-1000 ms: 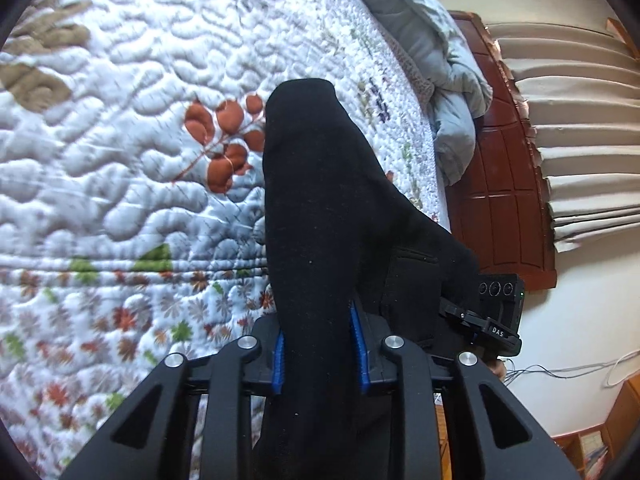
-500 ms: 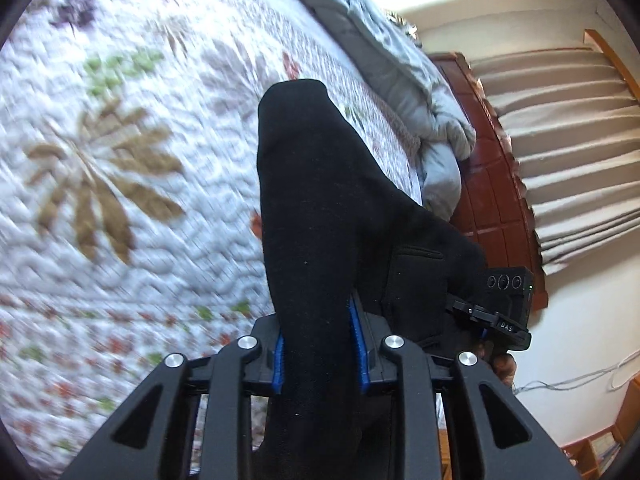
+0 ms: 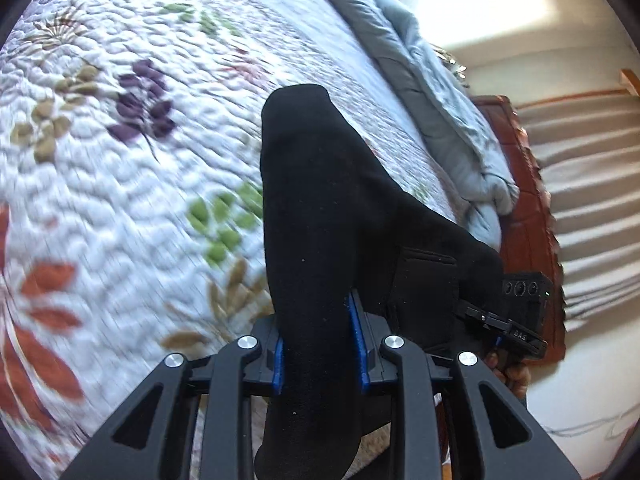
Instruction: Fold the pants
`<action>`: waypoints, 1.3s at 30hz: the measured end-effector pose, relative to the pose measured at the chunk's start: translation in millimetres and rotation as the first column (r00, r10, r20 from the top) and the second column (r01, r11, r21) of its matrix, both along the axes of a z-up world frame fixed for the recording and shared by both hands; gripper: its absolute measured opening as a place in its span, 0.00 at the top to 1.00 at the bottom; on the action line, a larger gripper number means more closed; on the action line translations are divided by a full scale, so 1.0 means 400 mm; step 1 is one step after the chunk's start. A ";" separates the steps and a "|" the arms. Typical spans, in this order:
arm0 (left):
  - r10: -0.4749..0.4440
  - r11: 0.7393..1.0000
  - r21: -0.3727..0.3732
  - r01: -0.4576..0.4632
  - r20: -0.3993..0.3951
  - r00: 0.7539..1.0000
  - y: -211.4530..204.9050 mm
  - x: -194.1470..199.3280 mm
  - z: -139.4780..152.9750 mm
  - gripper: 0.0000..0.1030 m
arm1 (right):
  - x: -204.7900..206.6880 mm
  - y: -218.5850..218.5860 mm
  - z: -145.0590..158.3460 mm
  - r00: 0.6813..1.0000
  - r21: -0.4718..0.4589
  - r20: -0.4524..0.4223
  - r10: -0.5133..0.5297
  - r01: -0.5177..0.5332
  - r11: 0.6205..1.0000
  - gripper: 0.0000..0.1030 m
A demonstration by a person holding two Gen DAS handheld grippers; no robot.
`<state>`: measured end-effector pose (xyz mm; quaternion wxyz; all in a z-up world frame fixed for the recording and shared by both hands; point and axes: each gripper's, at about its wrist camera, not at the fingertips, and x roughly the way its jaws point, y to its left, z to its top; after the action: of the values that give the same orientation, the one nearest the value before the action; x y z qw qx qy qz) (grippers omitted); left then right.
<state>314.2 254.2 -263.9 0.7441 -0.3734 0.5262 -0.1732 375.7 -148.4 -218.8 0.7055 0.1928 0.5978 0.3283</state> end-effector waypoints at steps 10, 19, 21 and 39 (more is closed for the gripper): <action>0.012 1.000 0.000 -0.012 -0.097 0.995 0.064 0.076 -0.160 0.74 | 0.097 0.044 -0.185 0.993 0.010 -0.112 -0.027 0.028 1.000 0.72; 0.033 0.996 -0.074 -0.040 -0.097 0.995 0.060 0.066 -0.195 0.69 | 0.100 0.002 -0.243 0.986 0.066 -0.158 -0.044 0.055 0.996 0.54; 0.045 0.994 -0.095 -0.053 -0.093 0.995 0.069 0.062 -0.182 0.68 | 0.101 -0.024 -0.221 0.984 0.043 -0.159 -0.077 0.085 0.995 0.49; 0.083 0.996 -0.025 -0.082 0.064 0.995 0.012 0.211 -0.084 0.61 | 0.222 0.014 -0.197 0.983 0.068 -0.072 -0.171 0.176 0.982 1.00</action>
<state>398.7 259.2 -297.6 0.7630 -0.3974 0.4840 -0.1603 464.7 -142.6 -297.7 0.7038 0.2809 0.5891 0.2808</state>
